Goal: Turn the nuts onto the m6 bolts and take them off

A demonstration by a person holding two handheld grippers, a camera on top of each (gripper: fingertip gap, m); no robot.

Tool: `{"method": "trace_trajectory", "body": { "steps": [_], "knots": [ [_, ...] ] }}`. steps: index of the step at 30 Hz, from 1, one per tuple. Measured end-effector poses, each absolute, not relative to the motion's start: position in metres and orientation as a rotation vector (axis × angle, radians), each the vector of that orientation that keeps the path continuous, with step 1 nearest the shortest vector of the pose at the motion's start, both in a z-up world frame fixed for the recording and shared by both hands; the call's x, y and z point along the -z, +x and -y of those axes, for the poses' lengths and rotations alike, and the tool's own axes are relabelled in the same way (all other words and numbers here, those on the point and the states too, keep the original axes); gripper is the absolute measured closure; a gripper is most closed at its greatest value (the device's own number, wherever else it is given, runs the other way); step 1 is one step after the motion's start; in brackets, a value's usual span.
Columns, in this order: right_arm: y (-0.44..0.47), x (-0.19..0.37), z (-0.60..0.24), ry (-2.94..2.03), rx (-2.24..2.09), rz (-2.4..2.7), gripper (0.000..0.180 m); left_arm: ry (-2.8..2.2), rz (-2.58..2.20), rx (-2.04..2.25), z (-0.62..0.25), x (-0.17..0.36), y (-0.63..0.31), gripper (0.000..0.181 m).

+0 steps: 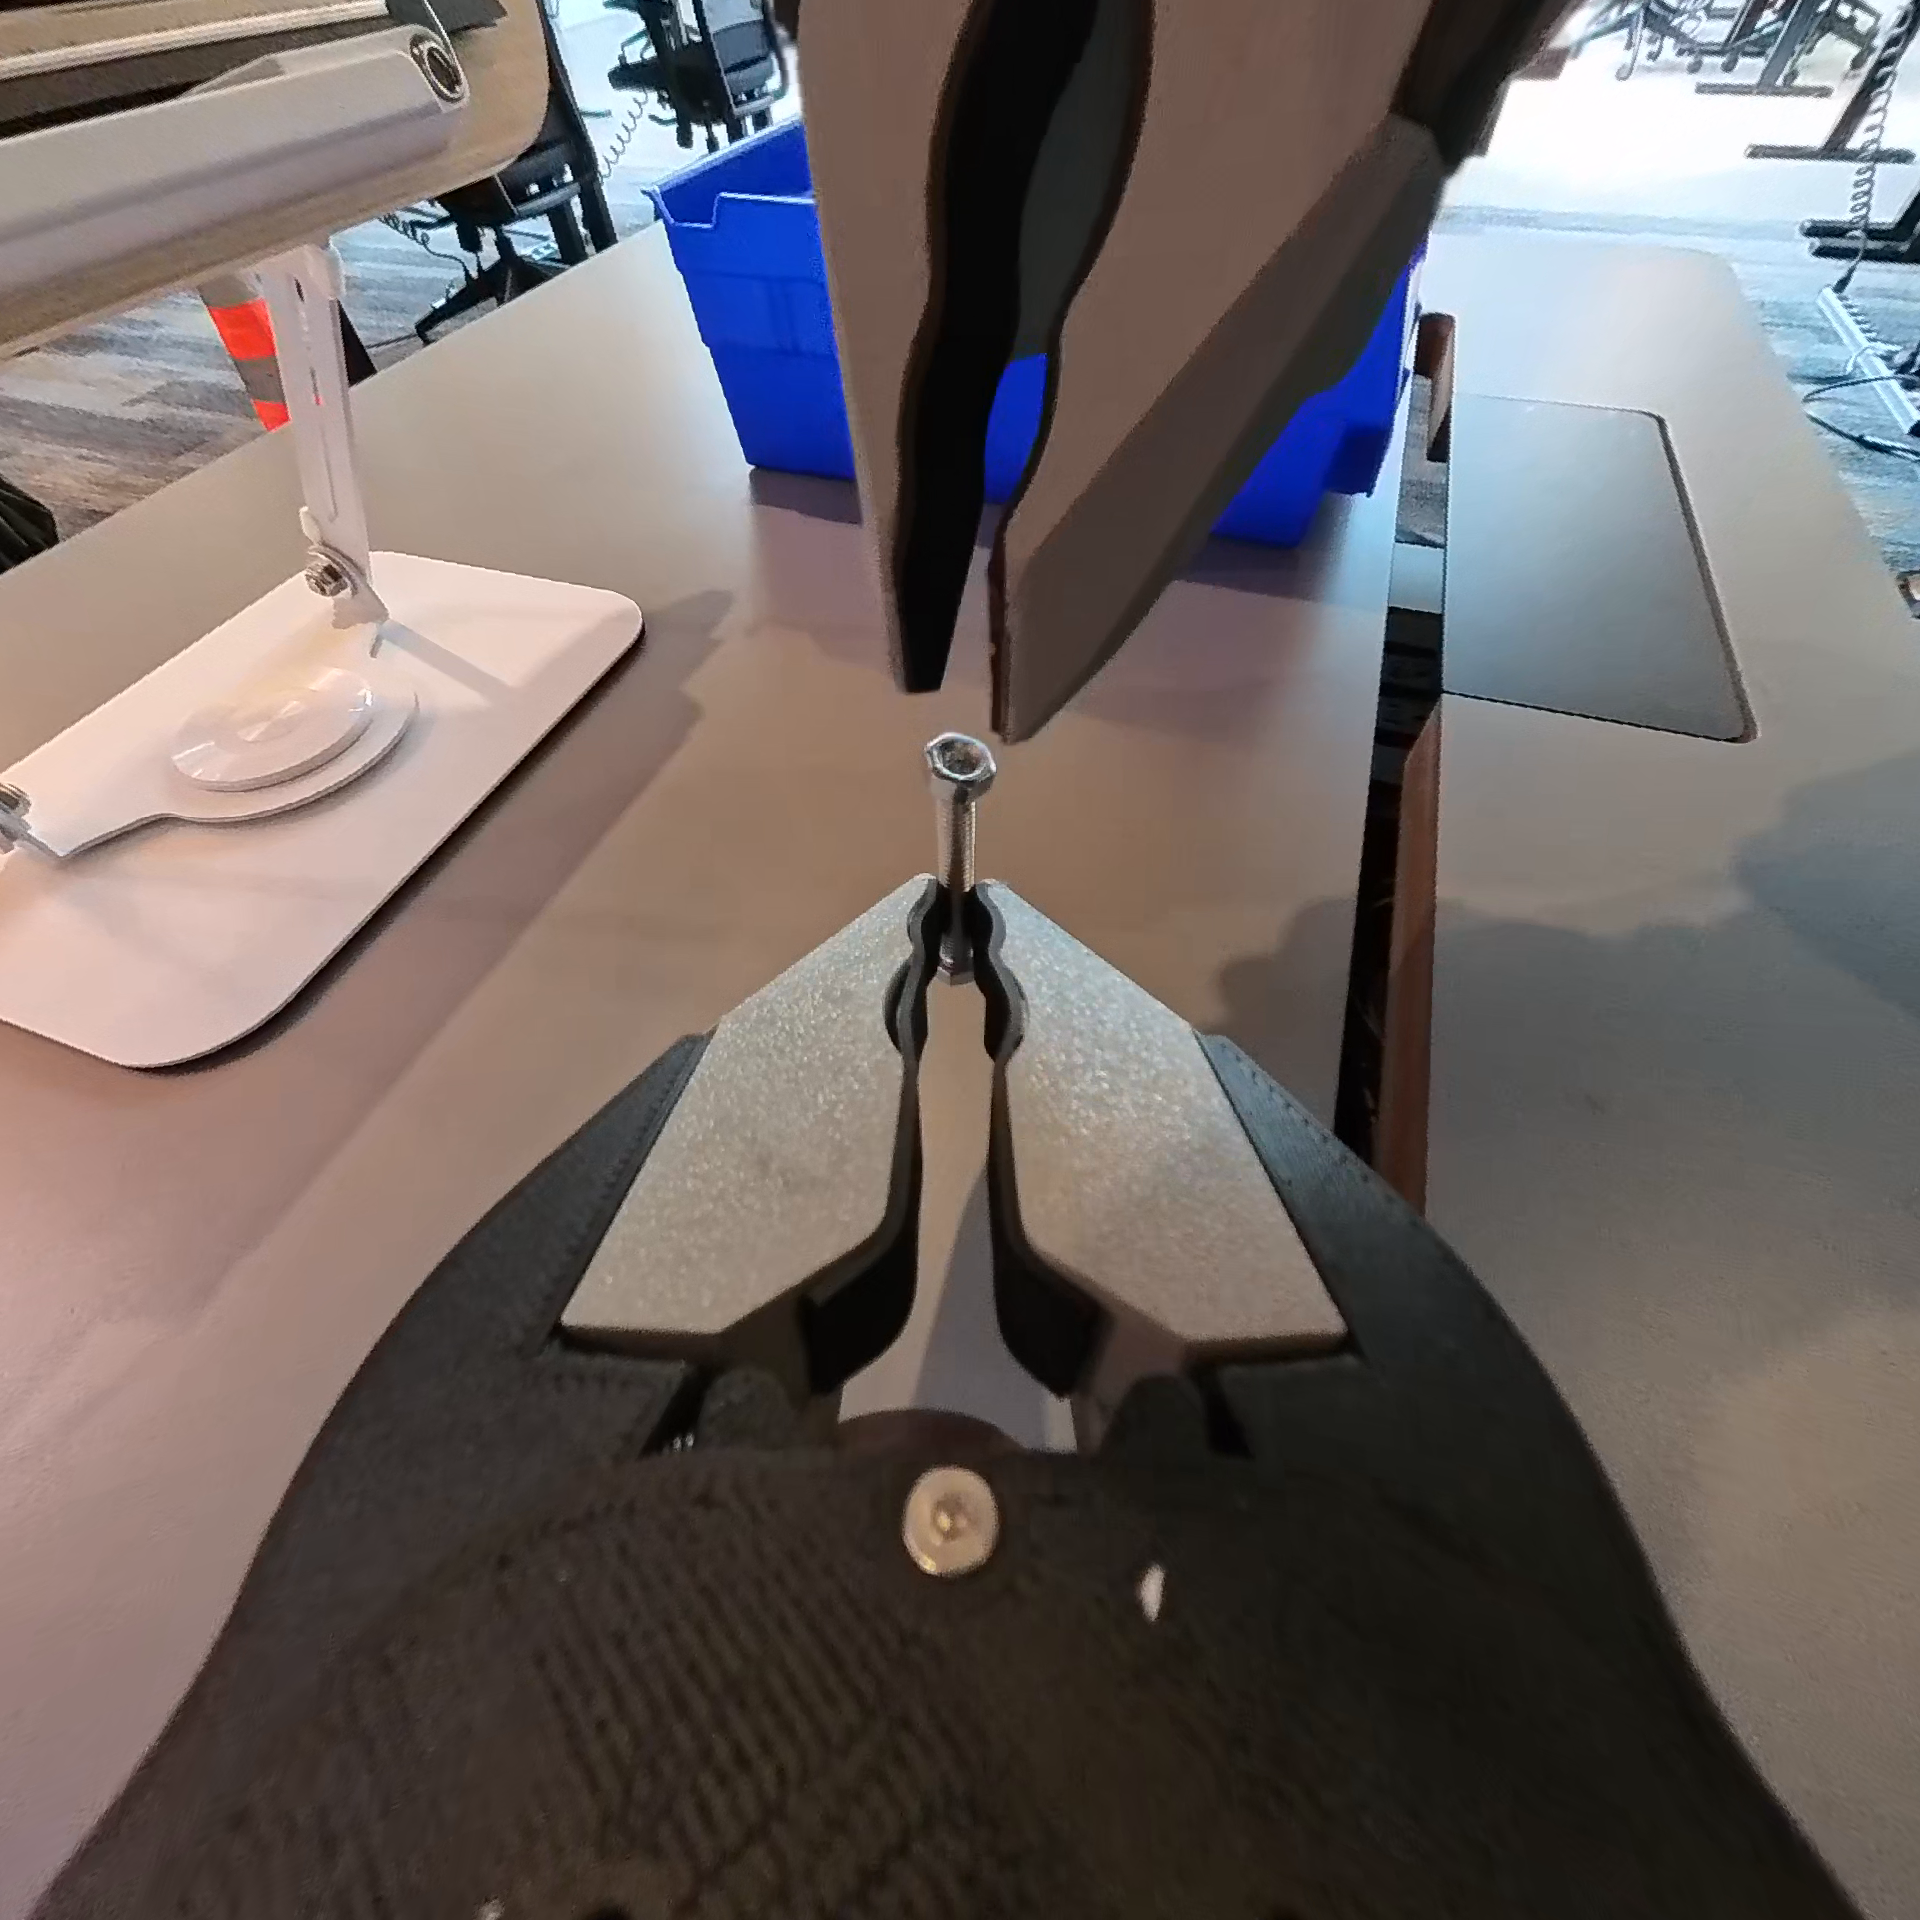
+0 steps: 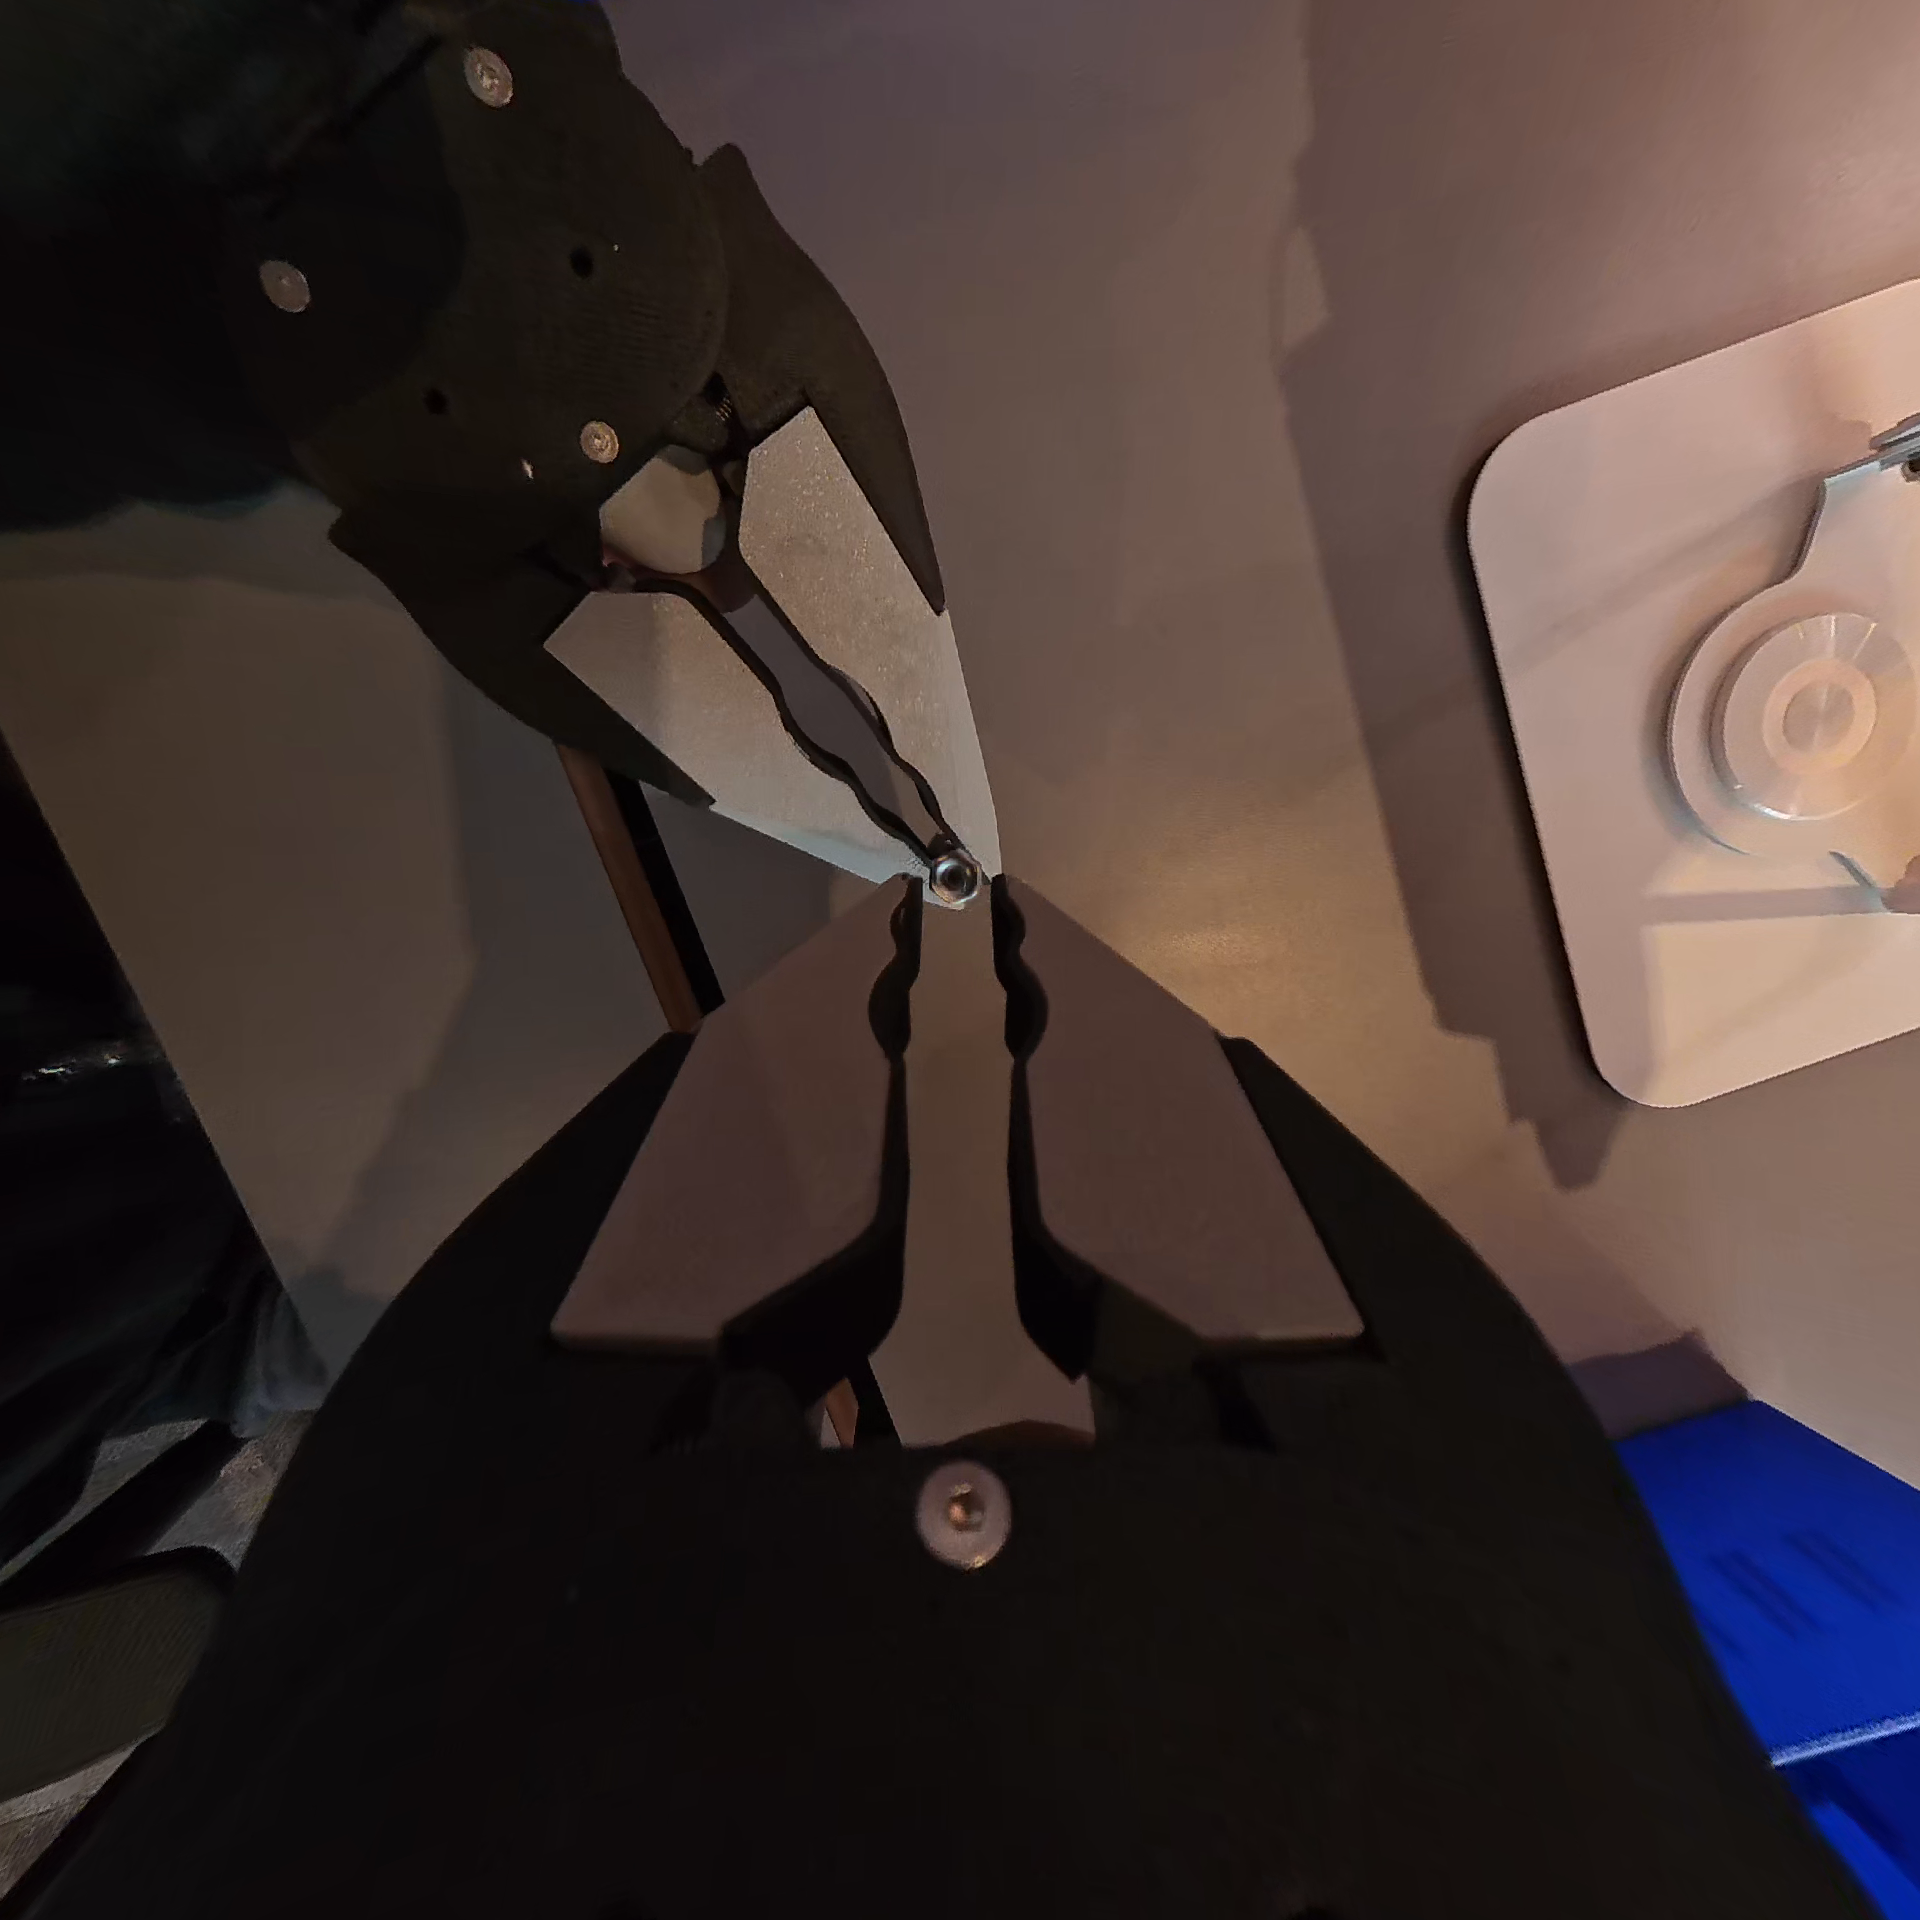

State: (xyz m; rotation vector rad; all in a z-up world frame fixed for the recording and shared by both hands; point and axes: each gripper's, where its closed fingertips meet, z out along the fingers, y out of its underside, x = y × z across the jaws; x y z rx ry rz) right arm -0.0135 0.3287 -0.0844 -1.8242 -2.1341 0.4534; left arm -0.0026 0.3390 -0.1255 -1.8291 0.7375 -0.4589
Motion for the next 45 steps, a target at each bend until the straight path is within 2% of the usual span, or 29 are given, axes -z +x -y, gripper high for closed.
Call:
{"method": "trace_trajectory", "body": {
  "steps": [20,45],
  "knots": [
    [-0.015,0.073,-0.320,-1.400,-0.598,2.101,0.174,-1.815,-0.737,0.474,-0.338,0.123,-0.002,0.179],
    [-0.013,0.079,-0.326,-1.428,-0.662,2.059,0.177,-1.782,-0.742,0.507,-0.335,0.118,0.001,0.179]
  ]
}}
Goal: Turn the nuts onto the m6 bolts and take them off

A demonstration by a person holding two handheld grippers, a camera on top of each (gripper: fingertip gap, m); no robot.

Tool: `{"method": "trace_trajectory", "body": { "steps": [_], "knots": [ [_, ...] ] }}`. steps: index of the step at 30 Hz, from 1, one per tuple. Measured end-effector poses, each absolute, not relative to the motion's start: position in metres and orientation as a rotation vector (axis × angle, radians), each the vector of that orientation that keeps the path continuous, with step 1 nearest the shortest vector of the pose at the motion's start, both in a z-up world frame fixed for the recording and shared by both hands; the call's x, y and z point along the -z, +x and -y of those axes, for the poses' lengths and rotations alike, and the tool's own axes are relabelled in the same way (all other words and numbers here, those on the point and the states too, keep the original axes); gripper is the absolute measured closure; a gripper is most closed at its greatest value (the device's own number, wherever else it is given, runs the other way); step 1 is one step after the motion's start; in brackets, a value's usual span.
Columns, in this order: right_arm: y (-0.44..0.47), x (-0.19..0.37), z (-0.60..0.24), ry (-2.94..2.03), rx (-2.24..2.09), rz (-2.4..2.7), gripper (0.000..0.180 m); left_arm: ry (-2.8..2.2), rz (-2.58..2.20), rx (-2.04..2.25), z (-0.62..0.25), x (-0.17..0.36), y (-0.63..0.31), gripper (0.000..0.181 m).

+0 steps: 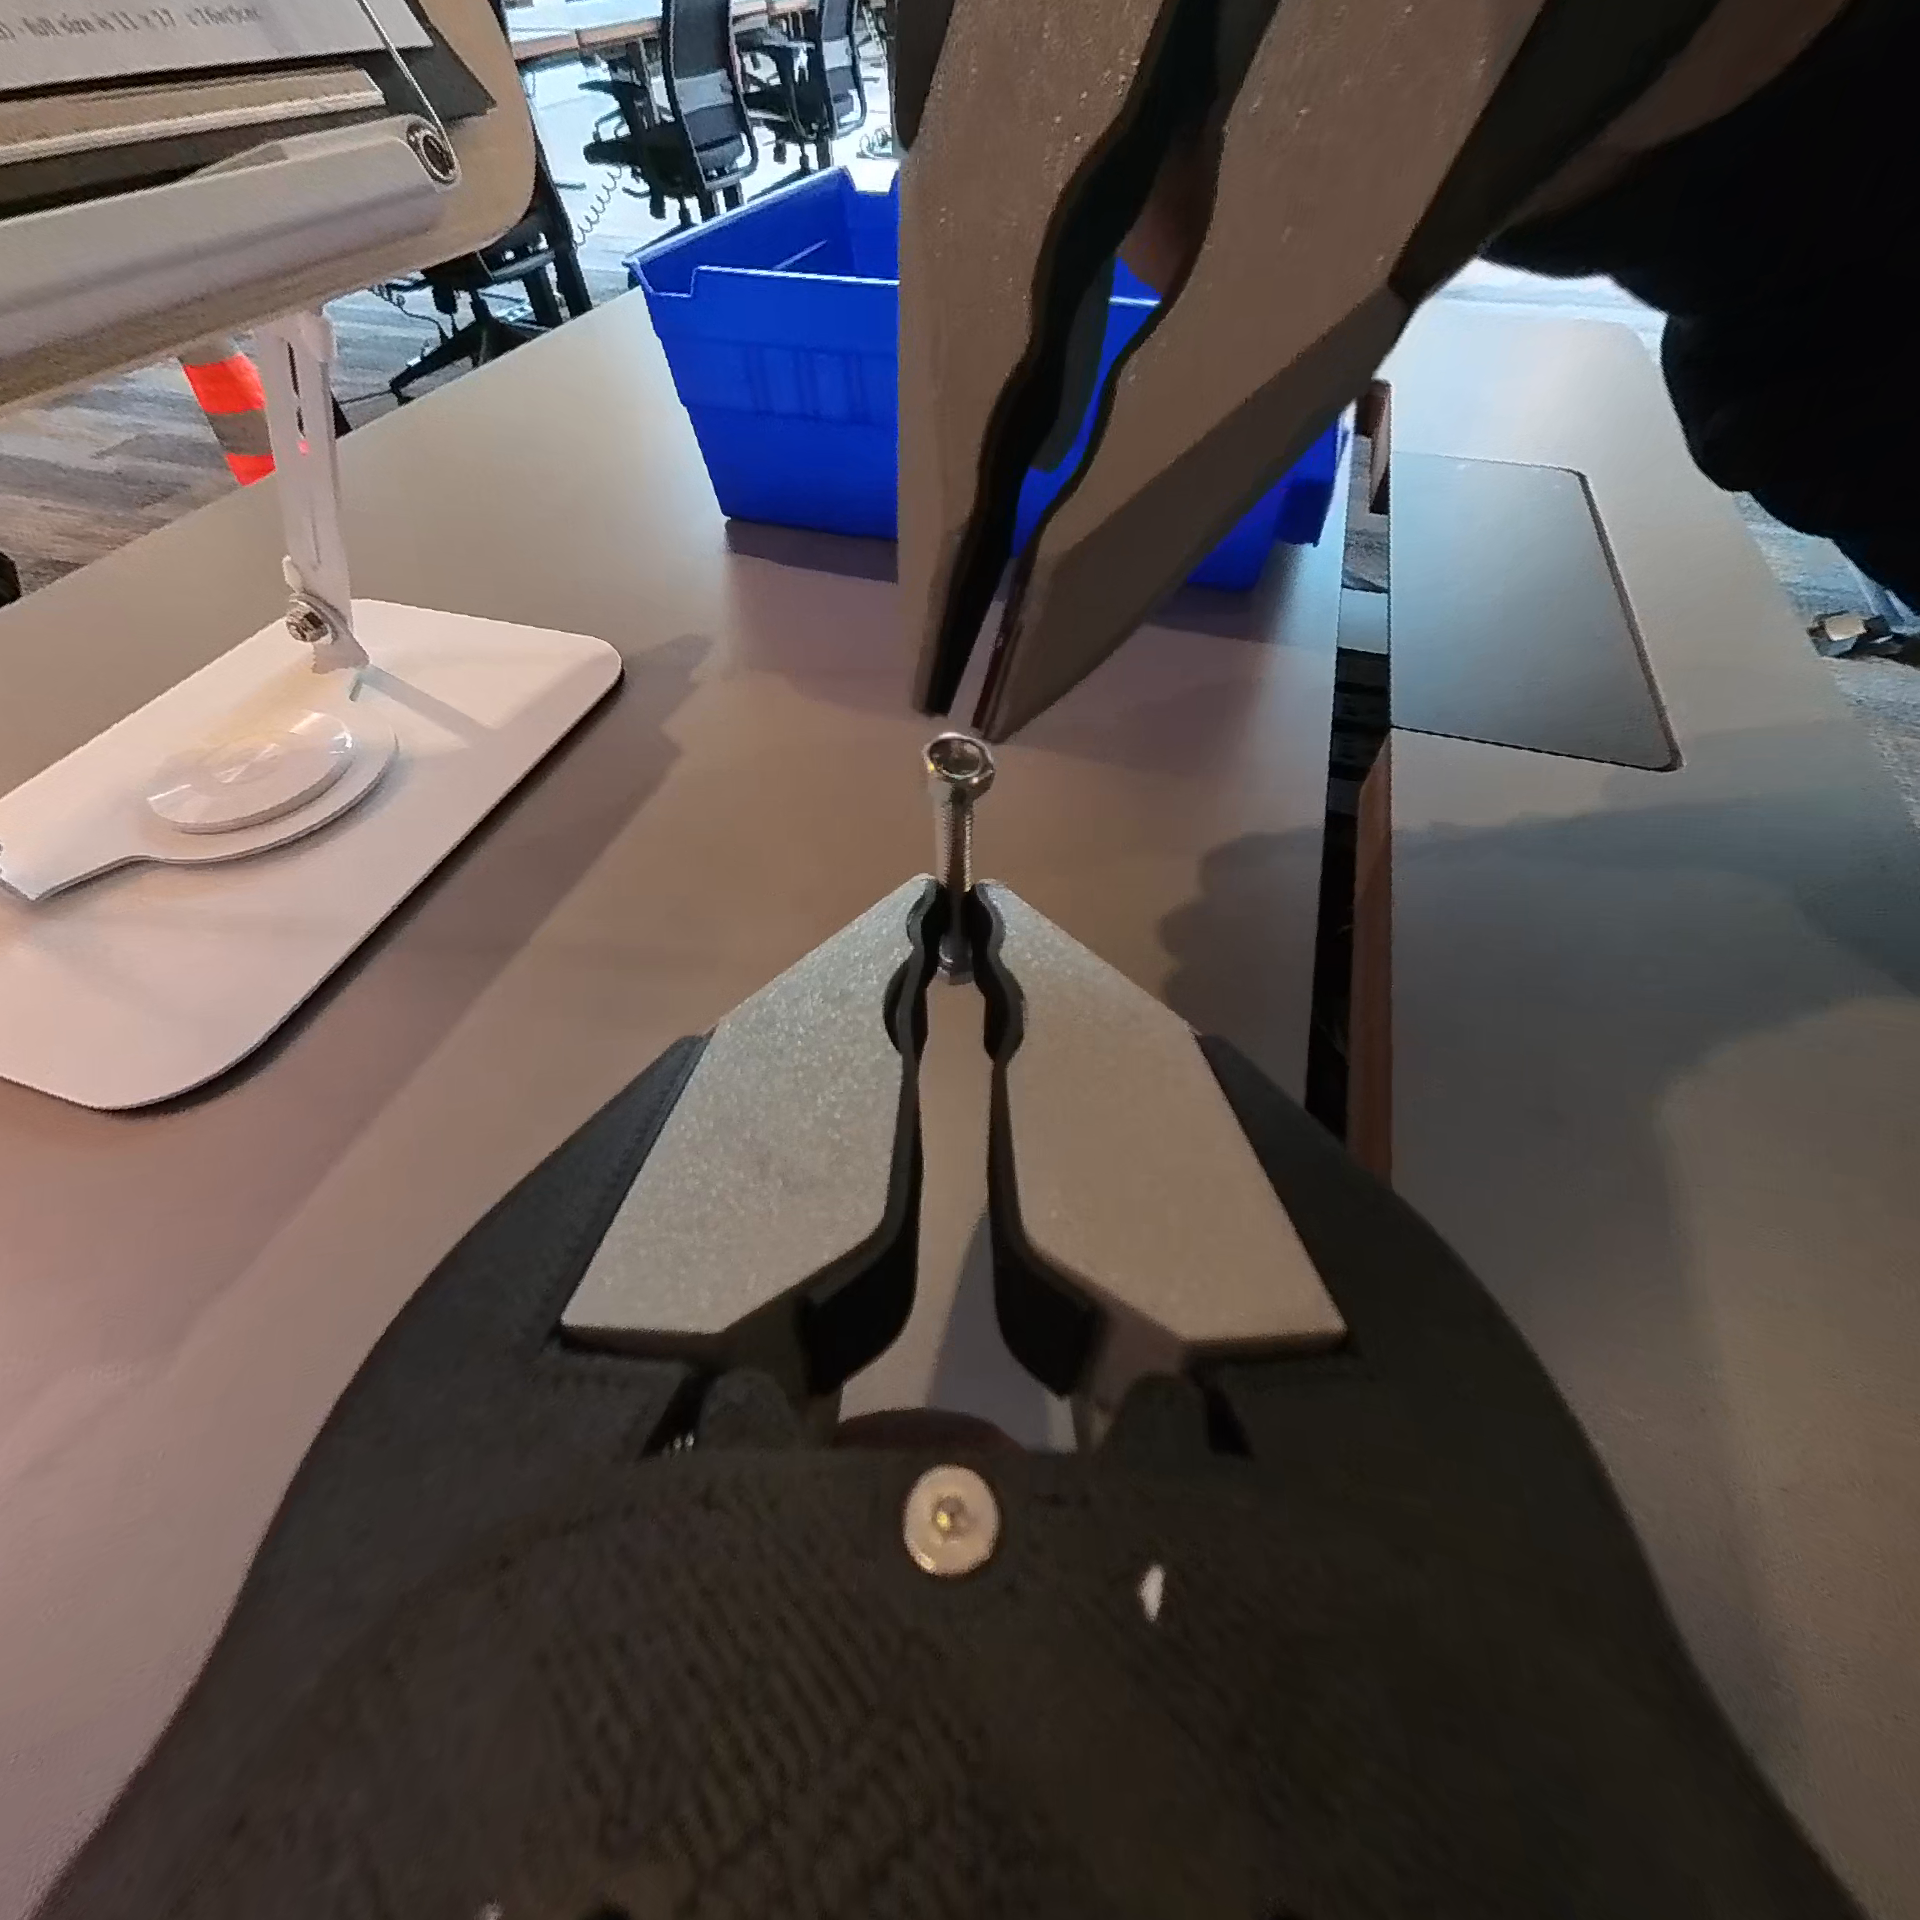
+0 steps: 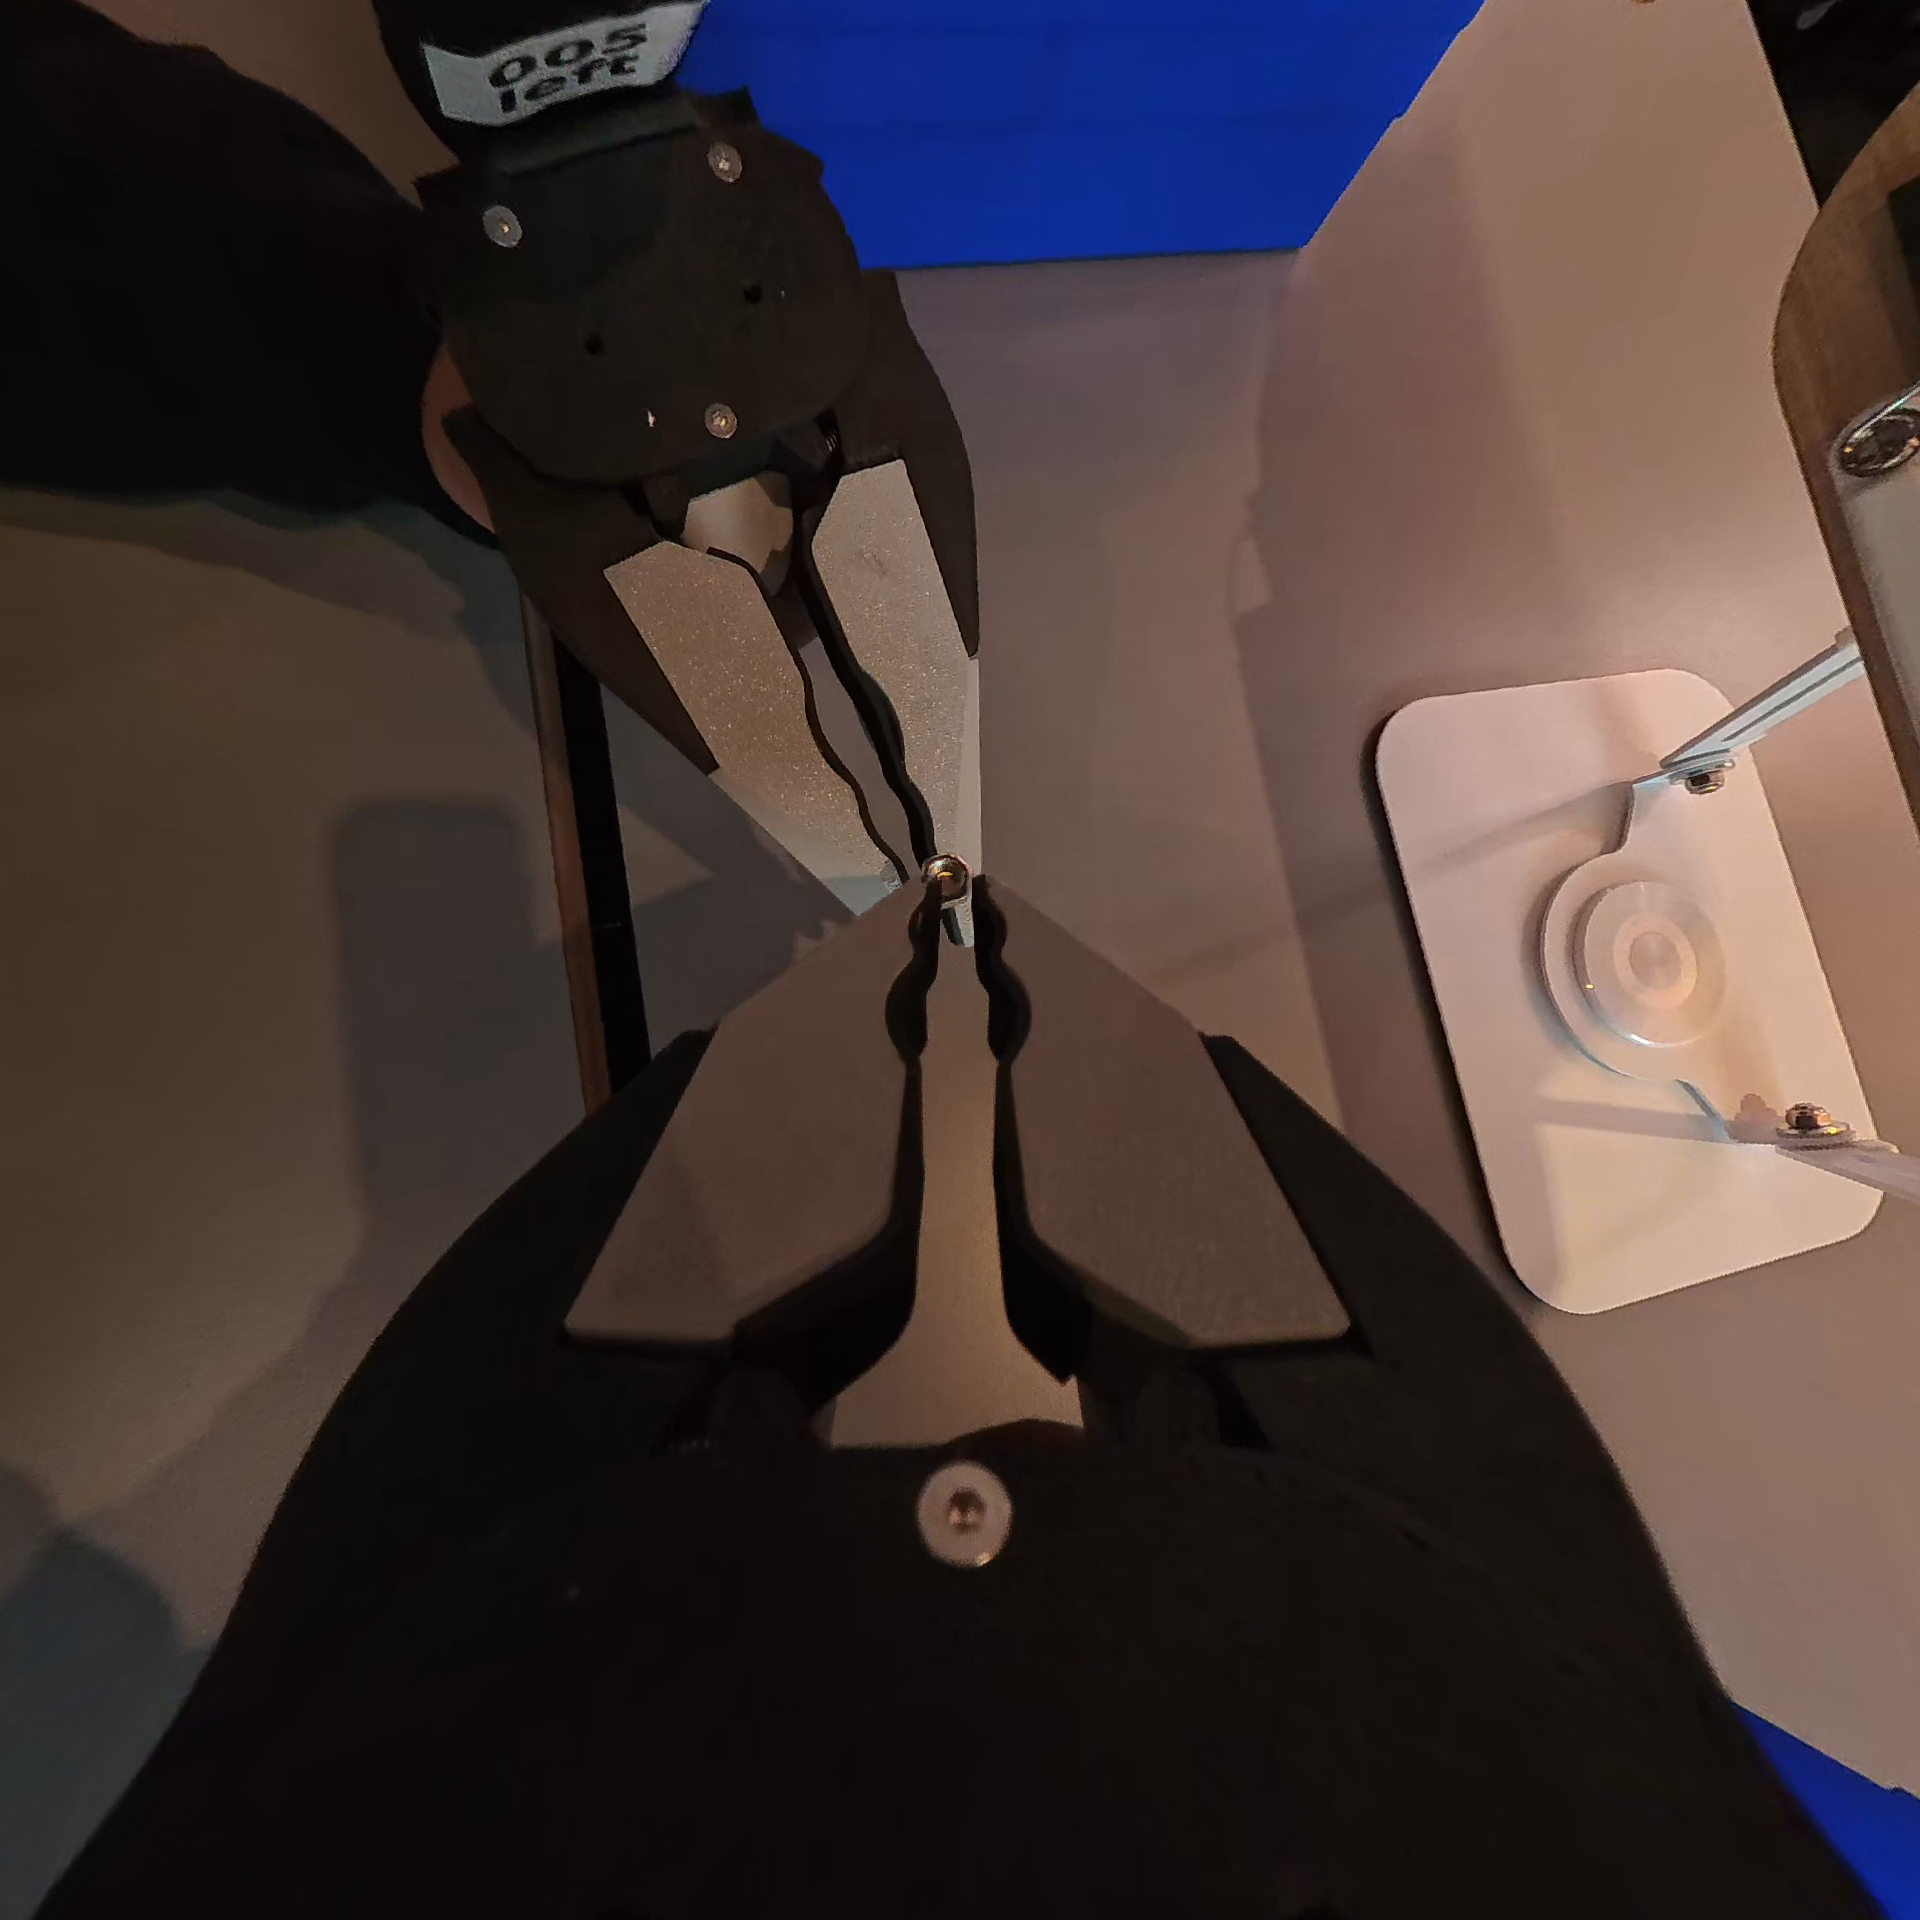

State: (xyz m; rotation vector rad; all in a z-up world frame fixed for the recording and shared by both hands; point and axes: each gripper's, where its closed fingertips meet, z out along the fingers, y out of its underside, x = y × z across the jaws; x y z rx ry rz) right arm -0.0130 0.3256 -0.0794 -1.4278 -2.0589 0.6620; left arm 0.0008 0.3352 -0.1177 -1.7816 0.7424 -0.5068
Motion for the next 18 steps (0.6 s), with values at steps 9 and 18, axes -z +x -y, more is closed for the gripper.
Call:
{"method": "trace_trajectory", "body": {
  "steps": [9,18],
  "knots": [
    [-0.013,0.067,-0.320,-1.394,-0.736,2.015,0.177,-1.744,-0.729,0.552,-0.334,0.114,0.001,0.179],
    [-0.021,0.060,-0.317,-1.393,-0.919,1.909,0.167,-1.730,-0.724,0.563,-0.333,0.111,0.000,0.179]
  ]
}}
